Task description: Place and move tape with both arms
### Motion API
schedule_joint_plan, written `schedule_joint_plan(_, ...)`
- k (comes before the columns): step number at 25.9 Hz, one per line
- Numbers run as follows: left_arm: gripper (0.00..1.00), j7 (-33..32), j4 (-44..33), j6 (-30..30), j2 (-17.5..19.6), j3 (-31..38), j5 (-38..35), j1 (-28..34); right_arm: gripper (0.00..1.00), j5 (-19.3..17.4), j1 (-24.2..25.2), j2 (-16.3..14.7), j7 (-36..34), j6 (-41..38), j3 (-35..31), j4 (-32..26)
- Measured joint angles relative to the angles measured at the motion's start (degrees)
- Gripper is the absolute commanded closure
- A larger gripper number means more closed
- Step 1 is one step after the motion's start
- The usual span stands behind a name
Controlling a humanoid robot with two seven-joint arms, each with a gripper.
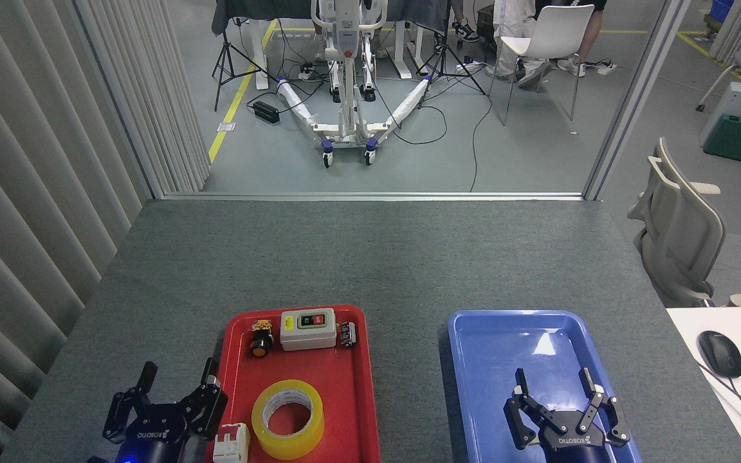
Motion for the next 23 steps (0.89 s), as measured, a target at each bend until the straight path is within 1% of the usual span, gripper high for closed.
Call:
schedule_joint_plan(3, 0.0, 0.0, 0.22, -0.07, -0.07, 0.04, -0.02, 0.0, 0.0, 0.04, 0.0, -0.03, -0.04, 0.01, 0.0, 0.0)
schedule_joint_plan(8, 0.0, 3.49, 0.41, -1.64, -0.09, 0.17, -0.15, -0.02, 0.0, 0.11, 0.08, -0.02, 0.24, 0.03, 0.02, -0.07)
schedule_joint_plan(10, 0.0, 3.96, 0.39, -2.05, -0.09, 0.27, -0.16, -0.02, 0.0, 0.17, 0.15, 0.01, 0.25, 0.03, 0.05, -0.13)
schedule_joint_plan(18, 0.0, 2.72, 0.36, -2.28, -0.29, 0.38, -0.12, -0.1, 0.0, 0.3, 0.26, 0.03, 0.25, -0.04, 0.08, -0.17)
schedule_joint_plan(23, 0.0, 2.51, -0.1, -1.38, -0.33, 0.12, -0.12, -0.09, 0.0, 0.42, 0.41, 0.03, 0.26, -0.06, 0.08, -0.18)
